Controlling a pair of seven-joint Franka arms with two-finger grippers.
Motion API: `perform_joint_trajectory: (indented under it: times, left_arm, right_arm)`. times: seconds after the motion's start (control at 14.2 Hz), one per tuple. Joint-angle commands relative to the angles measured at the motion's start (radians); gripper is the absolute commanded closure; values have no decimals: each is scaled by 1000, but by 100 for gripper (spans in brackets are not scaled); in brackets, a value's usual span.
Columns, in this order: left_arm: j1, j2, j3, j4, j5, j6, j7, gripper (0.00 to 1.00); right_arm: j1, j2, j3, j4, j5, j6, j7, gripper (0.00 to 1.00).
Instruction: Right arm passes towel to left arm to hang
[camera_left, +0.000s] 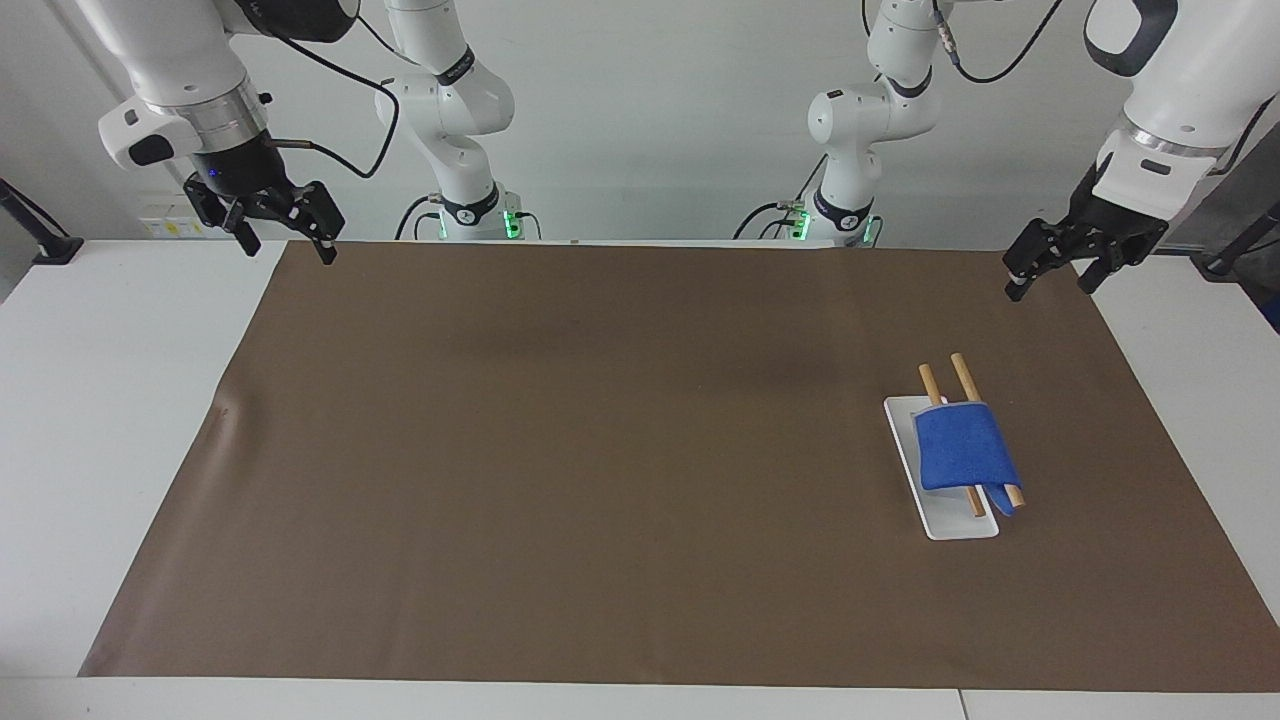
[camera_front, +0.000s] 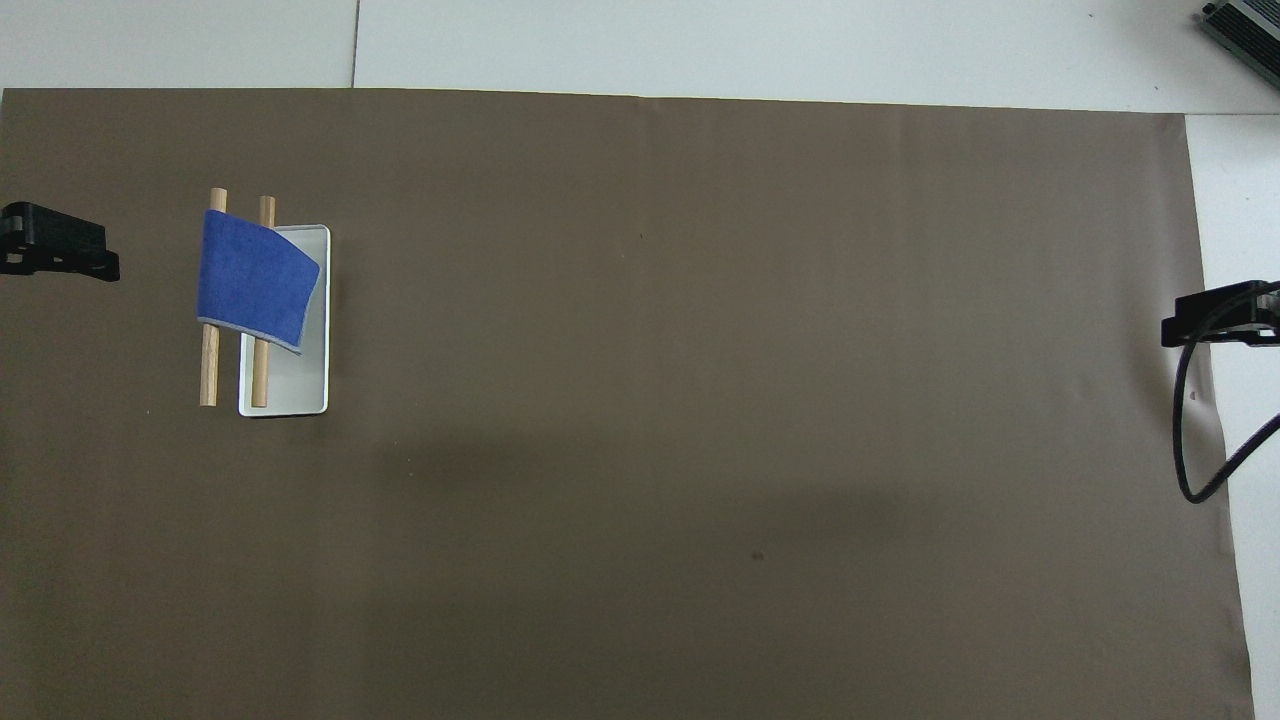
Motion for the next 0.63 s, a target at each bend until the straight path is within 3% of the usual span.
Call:
perform_joint_trajectory:
  times: [0.0,0.56]
  left_arm:
    - [0,-7,9,-8,-14,7,11,0]
    - [-35,-30,12,-41,39,8,11,0]
  right_arm:
    - [-13,-23,8,-27,7,8,4,0]
    - [-13,-23,8,-27,7,8,4,0]
